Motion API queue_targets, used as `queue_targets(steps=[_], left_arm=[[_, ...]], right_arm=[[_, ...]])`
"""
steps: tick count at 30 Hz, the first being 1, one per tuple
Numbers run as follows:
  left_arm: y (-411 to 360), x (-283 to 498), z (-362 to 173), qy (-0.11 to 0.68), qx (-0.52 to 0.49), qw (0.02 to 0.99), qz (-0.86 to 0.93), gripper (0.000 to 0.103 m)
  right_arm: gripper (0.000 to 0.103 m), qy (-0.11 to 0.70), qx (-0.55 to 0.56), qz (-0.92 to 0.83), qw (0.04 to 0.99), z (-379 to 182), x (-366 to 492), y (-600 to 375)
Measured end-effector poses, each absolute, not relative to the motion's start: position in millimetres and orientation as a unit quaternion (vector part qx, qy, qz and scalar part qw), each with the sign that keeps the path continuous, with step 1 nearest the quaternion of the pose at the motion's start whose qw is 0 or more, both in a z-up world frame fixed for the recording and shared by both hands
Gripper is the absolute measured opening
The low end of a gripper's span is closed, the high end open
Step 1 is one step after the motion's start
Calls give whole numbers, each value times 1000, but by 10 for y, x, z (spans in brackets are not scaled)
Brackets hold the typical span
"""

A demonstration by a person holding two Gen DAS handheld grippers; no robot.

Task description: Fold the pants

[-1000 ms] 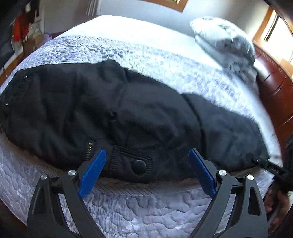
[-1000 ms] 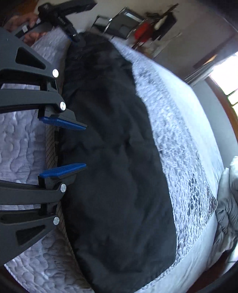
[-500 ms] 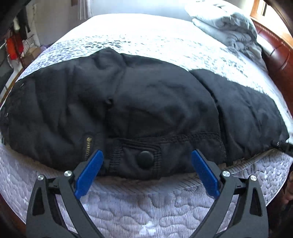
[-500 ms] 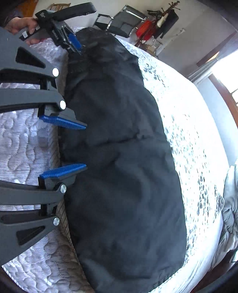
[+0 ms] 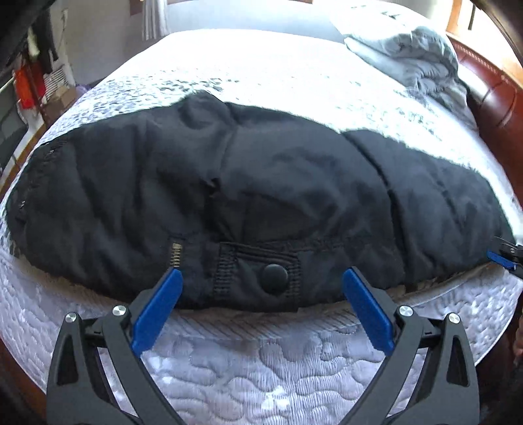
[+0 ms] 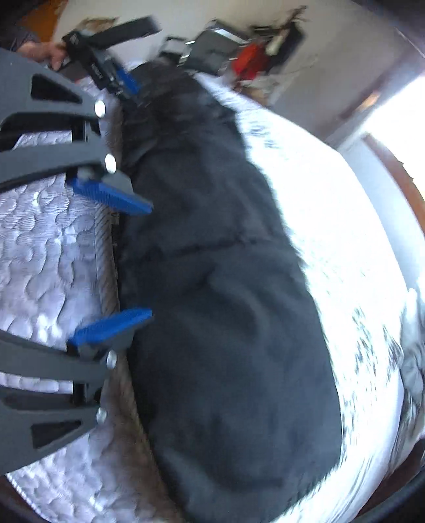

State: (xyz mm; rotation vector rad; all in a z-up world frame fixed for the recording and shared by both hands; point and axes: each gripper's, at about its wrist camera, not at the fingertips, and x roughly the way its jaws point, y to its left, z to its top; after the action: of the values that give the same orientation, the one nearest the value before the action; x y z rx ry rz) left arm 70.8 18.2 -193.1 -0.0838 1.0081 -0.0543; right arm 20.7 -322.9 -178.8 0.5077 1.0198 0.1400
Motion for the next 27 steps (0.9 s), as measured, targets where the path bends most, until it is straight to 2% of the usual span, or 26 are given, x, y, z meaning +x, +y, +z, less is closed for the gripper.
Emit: queue_targets(steps=[4, 9, 14, 21, 22, 23, 26, 27], left_arm=[[375, 559, -1742, 457, -61, 887, -12, 98], [608, 405, -1727, 464, -105, 879, 12, 98], [717, 337, -1782, 479, -123, 869, 24, 98], [695, 330, -1724, 478, -115, 871, 26, 98], [686, 337, -1717, 478, -114, 870, 26, 98], [680, 336, -1716, 478, -113, 870, 26, 98], [668, 330, -1705, 480, -113, 870, 25, 98], [662, 327, -1703, 480, -113, 870, 25, 98]], right_arm=[[67, 435, 367, 18, 822, -1789, -98, -4091], [68, 408, 481, -49, 774, -2166, -404, -4934], [68, 388, 531, -47, 752, -2456, -393, -5131], [68, 363, 535, -54, 761, -2555, -17, -5090], [58, 354, 536, -48, 765, -2558, 40, -5100], [53, 351, 541, -45, 763, -2570, 77, -5125], [21, 340, 554, -30, 759, -2576, 186, -5134], [18, 331, 559, -22, 760, -2550, 183, -5139]])
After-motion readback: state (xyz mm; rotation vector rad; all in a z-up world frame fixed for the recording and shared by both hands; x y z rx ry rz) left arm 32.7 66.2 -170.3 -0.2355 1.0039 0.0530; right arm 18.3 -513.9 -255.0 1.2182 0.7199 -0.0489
